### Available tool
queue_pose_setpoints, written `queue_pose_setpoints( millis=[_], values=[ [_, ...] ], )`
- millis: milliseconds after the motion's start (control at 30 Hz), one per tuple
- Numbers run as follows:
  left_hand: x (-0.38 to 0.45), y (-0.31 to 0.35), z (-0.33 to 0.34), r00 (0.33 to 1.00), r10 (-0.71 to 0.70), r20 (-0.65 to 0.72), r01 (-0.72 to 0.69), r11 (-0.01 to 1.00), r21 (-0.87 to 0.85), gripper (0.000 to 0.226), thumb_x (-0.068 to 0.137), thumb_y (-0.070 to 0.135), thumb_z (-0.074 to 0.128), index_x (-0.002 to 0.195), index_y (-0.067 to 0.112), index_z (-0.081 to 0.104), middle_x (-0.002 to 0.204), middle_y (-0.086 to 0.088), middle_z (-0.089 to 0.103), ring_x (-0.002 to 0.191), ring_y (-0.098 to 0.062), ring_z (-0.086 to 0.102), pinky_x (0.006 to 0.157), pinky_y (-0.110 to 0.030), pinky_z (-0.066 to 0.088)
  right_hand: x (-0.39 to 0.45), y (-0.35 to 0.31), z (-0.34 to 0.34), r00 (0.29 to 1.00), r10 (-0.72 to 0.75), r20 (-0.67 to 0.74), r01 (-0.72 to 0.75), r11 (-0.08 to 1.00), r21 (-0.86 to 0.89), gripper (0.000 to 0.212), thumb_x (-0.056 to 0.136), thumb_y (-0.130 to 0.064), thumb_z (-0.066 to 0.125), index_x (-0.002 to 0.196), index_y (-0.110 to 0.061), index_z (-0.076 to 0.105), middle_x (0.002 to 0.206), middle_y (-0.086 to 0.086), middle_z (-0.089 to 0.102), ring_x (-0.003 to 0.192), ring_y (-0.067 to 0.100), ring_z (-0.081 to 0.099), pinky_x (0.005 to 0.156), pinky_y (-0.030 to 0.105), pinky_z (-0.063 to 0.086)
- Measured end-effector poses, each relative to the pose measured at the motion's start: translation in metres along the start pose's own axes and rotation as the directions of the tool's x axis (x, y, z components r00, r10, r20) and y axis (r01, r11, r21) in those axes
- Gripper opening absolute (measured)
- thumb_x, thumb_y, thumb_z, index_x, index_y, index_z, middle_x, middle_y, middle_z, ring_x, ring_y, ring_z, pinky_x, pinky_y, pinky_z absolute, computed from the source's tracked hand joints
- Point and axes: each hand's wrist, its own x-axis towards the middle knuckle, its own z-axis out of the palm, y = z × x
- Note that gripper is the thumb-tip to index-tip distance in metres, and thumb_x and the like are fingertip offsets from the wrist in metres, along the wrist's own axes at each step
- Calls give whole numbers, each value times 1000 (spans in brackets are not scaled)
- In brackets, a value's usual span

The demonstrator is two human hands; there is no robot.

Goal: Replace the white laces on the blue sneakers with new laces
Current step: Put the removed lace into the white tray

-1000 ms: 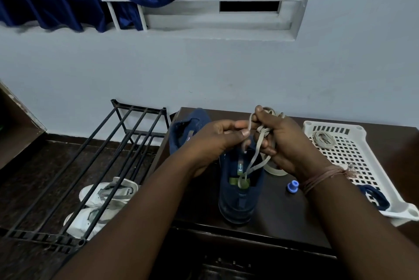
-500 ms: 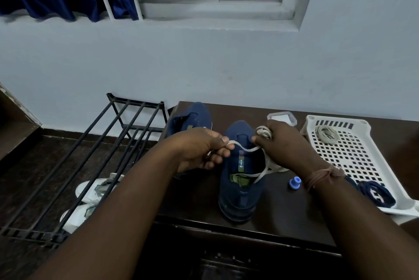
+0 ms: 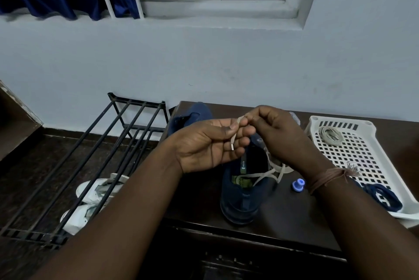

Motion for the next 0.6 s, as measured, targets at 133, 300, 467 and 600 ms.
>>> queue_pose_setpoints(
  millis=[133,300,467,600],
  values=[
    [2,1,7,987,157,-26,-158,983,-95,27,95,5,53,101,12,78,108,-6,75,90,-14,73,77,-26,61,-1,9,1,996,-56,72,66,988,-140,16,100,-15,56,91,-11,69,84,4,69,80,18,63,76,34,50],
    [20,4,-12,854,381,-353,-483,834,-267,30,99,-6,47,120,5,66,122,-13,72,106,-19,73,88,-28,60,-10,6,15,960,-47,275,150,918,-367,17,99,-25,59,86,-22,68,70,-9,60,66,3,53,61,20,40],
    [26,-6,-21,723,499,-478,-515,850,108,29,100,-4,54,124,7,65,122,-11,72,112,-19,71,95,-29,57,-12,-2,14,949,-61,308,200,875,-441,15,100,-26,55,87,-27,61,72,-9,58,67,6,53,60,22,40],
    [34,-14,-21,682,550,-483,-359,826,434,33,97,-6,58,129,3,65,121,-9,73,112,-15,70,96,-28,57,-10,1,6,967,-180,178,248,824,-510,15,97,-22,55,82,-24,56,78,-10,56,74,11,52,68,34,44]
  ],
)
